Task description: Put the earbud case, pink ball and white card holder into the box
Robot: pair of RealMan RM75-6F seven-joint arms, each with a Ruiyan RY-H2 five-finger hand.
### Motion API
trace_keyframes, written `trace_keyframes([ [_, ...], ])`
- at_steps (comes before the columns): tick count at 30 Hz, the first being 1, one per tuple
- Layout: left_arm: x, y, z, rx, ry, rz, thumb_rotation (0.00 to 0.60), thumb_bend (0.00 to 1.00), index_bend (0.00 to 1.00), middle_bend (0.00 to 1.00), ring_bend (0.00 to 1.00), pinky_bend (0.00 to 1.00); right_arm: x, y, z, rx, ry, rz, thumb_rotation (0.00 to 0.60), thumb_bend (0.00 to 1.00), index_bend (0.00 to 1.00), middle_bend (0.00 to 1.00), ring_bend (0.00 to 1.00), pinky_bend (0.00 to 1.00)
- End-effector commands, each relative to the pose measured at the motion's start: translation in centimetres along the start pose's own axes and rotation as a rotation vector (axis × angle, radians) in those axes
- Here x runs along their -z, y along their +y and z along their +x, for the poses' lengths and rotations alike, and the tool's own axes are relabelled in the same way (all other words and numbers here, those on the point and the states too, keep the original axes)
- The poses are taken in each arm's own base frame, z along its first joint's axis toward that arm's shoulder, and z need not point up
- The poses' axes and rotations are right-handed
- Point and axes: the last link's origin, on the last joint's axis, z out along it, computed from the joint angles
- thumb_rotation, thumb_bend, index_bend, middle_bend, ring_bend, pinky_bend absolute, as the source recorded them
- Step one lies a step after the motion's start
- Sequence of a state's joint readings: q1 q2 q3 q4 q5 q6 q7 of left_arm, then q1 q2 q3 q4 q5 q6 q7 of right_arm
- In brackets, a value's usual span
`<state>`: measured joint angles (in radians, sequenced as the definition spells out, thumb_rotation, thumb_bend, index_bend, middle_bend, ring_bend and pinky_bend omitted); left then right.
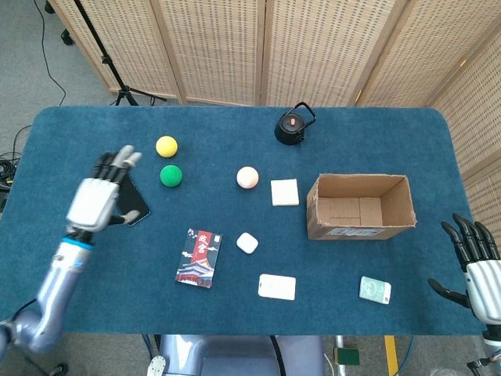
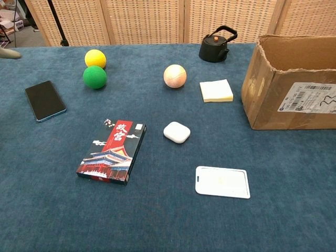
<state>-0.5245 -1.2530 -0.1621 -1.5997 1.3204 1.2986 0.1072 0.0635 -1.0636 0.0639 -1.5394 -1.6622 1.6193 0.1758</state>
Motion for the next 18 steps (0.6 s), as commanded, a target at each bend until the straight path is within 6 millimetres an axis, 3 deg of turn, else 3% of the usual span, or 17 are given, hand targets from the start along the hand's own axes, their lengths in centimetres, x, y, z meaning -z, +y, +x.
trace_keyframes([
  [1, 3.4, -3.7, 2.2, 0.007, 0.059, 0.082, 0.6, 0.0, 0.0, 0.0, 0.0, 0.0, -1.1, -0.9, 0.2, 0.047, 0.002, 0.065, 0.6, 0.0, 0.0, 0.0, 0.0, 0.0],
  [7, 8.9, -7.1, 4.8, 0.008, 0.109, 0.153, 0.6, 0.0, 0.0, 0.0, 0.0, 0.0, -3.0, -5.6, 1.0, 0.11, 0.012, 0.252, 0.6, 0.0, 0.0, 0.0, 0.0, 0.0],
  [11, 11.5, -8.0, 6.2, 0.054, 0.141, 0.176, 0.6, 0.0, 0.0, 0.0, 0.0, 0.0, -4.6, -11.2, 1.2, 0.138, -0.009, 0.437, 0.6, 0.0, 0.03, 0.0, 0.0, 0.0],
  [13, 12.6, -8.2, 7.1, 0.059, 0.166, 0.178, 0.6, 0.0, 0.0, 0.0, 0.0, 0.0, -6.2, -16.1, 0.3, 0.12, -0.066, 0.579, 0.6, 0.0, 0.03, 0.0, 0.0, 0.0],
  [18, 13.1, -8.1, 7.4, 0.071, 0.147, 0.168, 0.6, 0.0, 0.0, 0.0, 0.0, 0.0, -9.3, -21.7, -1.9, 0.129, -0.193, 0.65, 0.6, 0.0, 0.04, 0.01, 0.0, 0.0],
])
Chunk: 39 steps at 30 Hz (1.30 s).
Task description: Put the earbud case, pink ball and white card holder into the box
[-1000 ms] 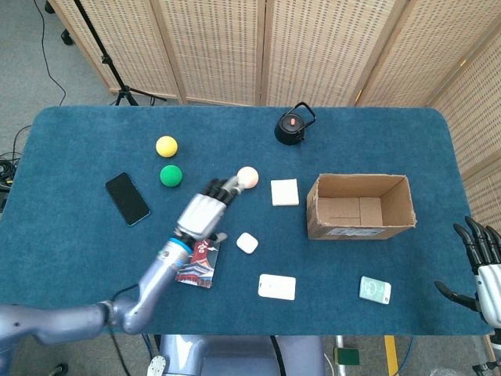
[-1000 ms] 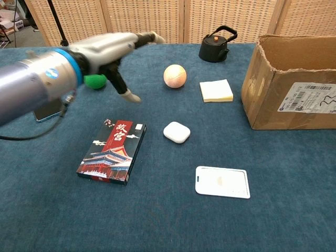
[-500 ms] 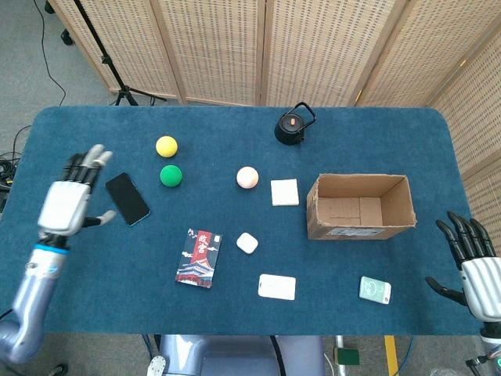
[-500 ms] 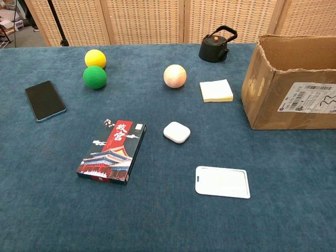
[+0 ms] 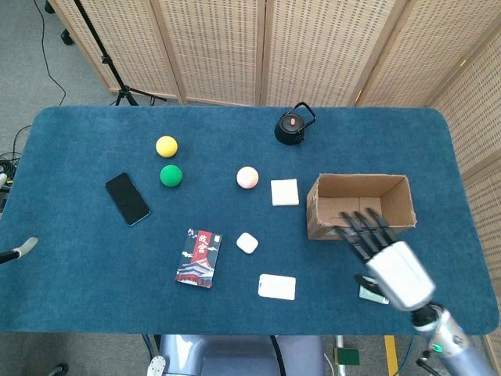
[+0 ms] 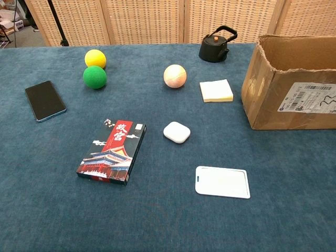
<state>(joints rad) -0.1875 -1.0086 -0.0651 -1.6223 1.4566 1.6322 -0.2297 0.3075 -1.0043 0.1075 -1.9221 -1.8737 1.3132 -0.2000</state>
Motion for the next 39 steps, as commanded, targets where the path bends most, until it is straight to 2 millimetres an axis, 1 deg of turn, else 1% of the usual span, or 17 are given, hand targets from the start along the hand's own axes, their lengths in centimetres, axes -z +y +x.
trace_keyframes([
  [1, 0.2, 0.0, 0.2, 0.007, -0.022, -0.003, 0.6, 0.0, 0.0, 0.0, 0.0, 0.0, -7.2, -6.0, -0.6, 0.006, -0.103, 0.179, 0.6, 0.0, 0.04, 0.02, 0.0, 0.0],
  [4, 0.2, -0.1, 0.2, 0.007, -0.028, -0.004, 0.6, 0.0, 0.0, 0.0, 0.0, 0.0, -9.6, -7.4, -1.9, 0.009, -0.143, 0.189, 0.6, 0.0, 0.04, 0.05, 0.0, 0.0],
  [6, 0.2, -0.1, 0.4, 0.011, -0.022, -0.007, 0.6, 0.0, 0.0, 0.0, 0.0, 0.0, -11.8, -8.6, -3.5, -0.009, -0.174, 0.181, 0.6, 0.0, 0.04, 0.07, 0.0, 0.0],
  [8, 0.2, -0.2, 0.5, 0.014, -0.021, -0.006, 0.6, 0.0, 0.0, 0.0, 0.0, 0.0, -13.1, -9.1, -4.4, -0.017, -0.187, 0.163, 0.6, 0.0, 0.05, 0.08, 0.0, 0.0],
  [9, 0.1, -0.4, 0.5, 0.015, -0.021, 0.0, 0.6, 0.0, 0.0, 0.0, 0.0, 0.0, -14.1, -9.4, -5.3, -0.025, -0.204, 0.144, 0.6, 0.0, 0.05, 0.09, 0.0, 0.0],
  [13, -0.1, -0.9, 0.6, 0.016, -0.025, 0.017, 0.6, 0.0, 0.0, 0.0, 0.0, 0.0, -16.3, -10.5, -7.1, -0.038, -0.225, 0.078, 0.6, 0.0, 0.07, 0.12, 0.0, 0.0],
  [16, -0.2, -1.2, 0.7, 0.018, -0.023, 0.028, 0.6, 0.0, 0.0, 0.0, 0.0, 0.0, -17.3, -11.0, -8.2, -0.026, -0.241, 0.034, 0.6, 0.0, 0.09, 0.15, 0.0, 0.0],
  [19, -0.3, -1.4, 0.8, 0.024, -0.022, 0.038, 0.6, 0.0, 0.0, 0.0, 0.0, 0.0, -17.9, -11.0, -9.8, -0.012, -0.275, -0.02, 0.6, 0.0, 0.11, 0.2, 0.0, 0.0],
  [23, -0.4, -1.5, 0.9, 0.027, -0.021, 0.041, 0.6, 0.0, 0.0, 0.0, 0.0, 0.0, -18.4, -10.6, -11.7, -0.028, -0.32, -0.086, 0.6, 0.0, 0.16, 0.24, 0.0, 0.0],
  [27, -0.5, -1.7, 0.9, 0.033, -0.02, 0.048, 0.6, 0.0, 0.0, 0.0, 0.0, 0.0, -18.6, -10.4, -12.9, -0.056, -0.341, -0.123, 0.6, 0.05, 0.21, 0.27, 0.0, 0.0],
  [32, -0.6, -1.6, 0.7, 0.029, -0.031, 0.051, 0.6, 0.0, 0.0, 0.0, 0.0, 0.0, -18.6, -10.3, -14.8, -0.068, -0.375, -0.158, 0.6, 0.05, 0.21, 0.27, 0.0, 0.0],
  [35, -0.6, -1.6, 0.6, 0.025, -0.036, 0.049, 0.6, 0.0, 0.0, 0.0, 0.0, 0.0, -18.6, -10.4, -15.6, -0.095, -0.389, -0.174, 0.6, 0.06, 0.21, 0.28, 0.0, 0.0],
  [39, -0.6, -1.4, 0.3, 0.013, -0.046, 0.047, 0.6, 0.0, 0.0, 0.0, 0.0, 0.0, -18.9, -10.5, -16.5, -0.128, -0.398, -0.189, 0.6, 0.09, 0.21, 0.28, 0.0, 0.0],
])
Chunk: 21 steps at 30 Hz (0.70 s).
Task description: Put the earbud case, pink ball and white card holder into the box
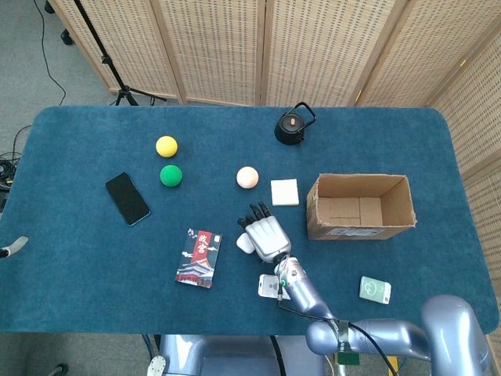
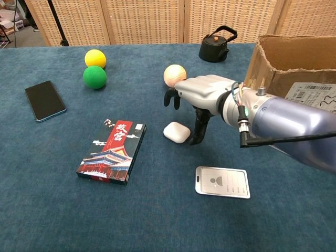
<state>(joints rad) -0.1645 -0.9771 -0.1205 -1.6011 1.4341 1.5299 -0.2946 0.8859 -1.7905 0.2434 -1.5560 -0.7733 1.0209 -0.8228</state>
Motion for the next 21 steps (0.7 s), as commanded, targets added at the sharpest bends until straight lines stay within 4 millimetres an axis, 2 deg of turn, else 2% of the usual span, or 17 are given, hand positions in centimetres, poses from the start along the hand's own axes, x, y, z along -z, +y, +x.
trace_keyframes([
  [1, 0.0, 0.1, -0.2, -0.005, -0.008, -0.002, 0.6, 0.0, 0.0, 0.0, 0.0, 0.0, -0.4, -0.2, -0.7, -0.027, -0.013, -0.003, 0.6, 0.1, 0.21, 0.28, 0.0, 0.0],
  [12, -0.1, 0.3, -0.6, -0.013, -0.022, 0.0, 0.6, 0.0, 0.0, 0.0, 0.0, 0.0, -1.4, 0.0, -1.4, -0.03, -0.02, 0.015, 0.6, 0.13, 0.25, 0.29, 0.01, 0.0],
  [21, -0.2, 0.3, -0.8, -0.011, -0.03, 0.004, 0.6, 0.0, 0.0, 0.0, 0.0, 0.0, -1.9, -0.2, -1.7, -0.024, 0.002, 0.041, 0.6, 0.16, 0.39, 0.37, 0.08, 0.0],
])
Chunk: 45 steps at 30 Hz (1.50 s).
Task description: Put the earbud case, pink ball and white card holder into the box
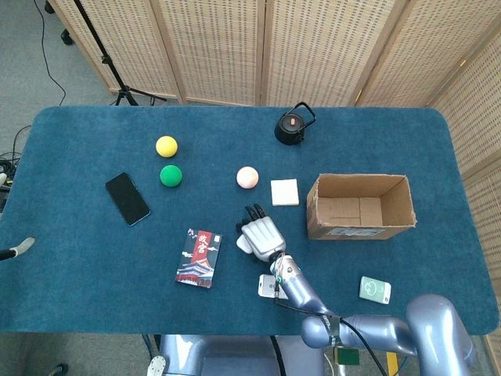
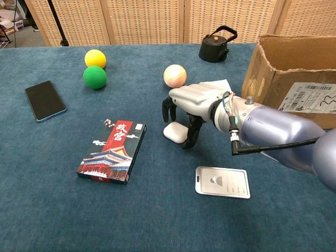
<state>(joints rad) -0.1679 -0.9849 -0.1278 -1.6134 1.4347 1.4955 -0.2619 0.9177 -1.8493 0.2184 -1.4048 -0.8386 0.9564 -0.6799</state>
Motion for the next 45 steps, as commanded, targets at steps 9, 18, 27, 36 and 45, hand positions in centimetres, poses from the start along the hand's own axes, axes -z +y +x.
trace_keyframes([
  [9, -0.1, 0.0, 0.0, 0.002, -0.002, 0.001, 0.6, 0.0, 0.0, 0.0, 0.0, 0.0, -0.5, 0.1, -0.7, 0.018, 0.005, 0.008, 0.6, 0.2, 0.45, 0.4, 0.1, 0.0],
  [18, 0.0, 0.0, 0.0, 0.003, -0.006, 0.0, 0.6, 0.0, 0.0, 0.0, 0.0, 0.0, -0.2, -0.1, -0.3, 0.012, 0.056, 0.034, 0.6, 0.35, 0.53, 0.47, 0.16, 0.0],
  [27, -0.1, 0.0, -0.2, 0.001, -0.013, 0.002, 0.6, 0.0, 0.0, 0.0, 0.0, 0.0, 0.7, -0.6, 1.5, -0.017, 0.113, 0.078, 0.6, 0.41, 0.54, 0.47, 0.16, 0.0],
  [36, -0.1, 0.0, -0.3, -0.004, -0.019, 0.003, 0.6, 0.0, 0.0, 0.0, 0.0, 0.0, 4.1, -1.0, 10.8, -0.025, 0.339, 0.17, 0.6, 0.41, 0.54, 0.47, 0.16, 0.0],
  [45, 0.1, 0.3, -0.4, -0.006, -0.023, -0.003, 0.6, 0.0, 0.0, 0.0, 0.0, 0.0, 6.7, 6.9, 18.5, 0.045, 0.475, -0.013, 0.6, 0.46, 0.54, 0.47, 0.16, 0.0],
])
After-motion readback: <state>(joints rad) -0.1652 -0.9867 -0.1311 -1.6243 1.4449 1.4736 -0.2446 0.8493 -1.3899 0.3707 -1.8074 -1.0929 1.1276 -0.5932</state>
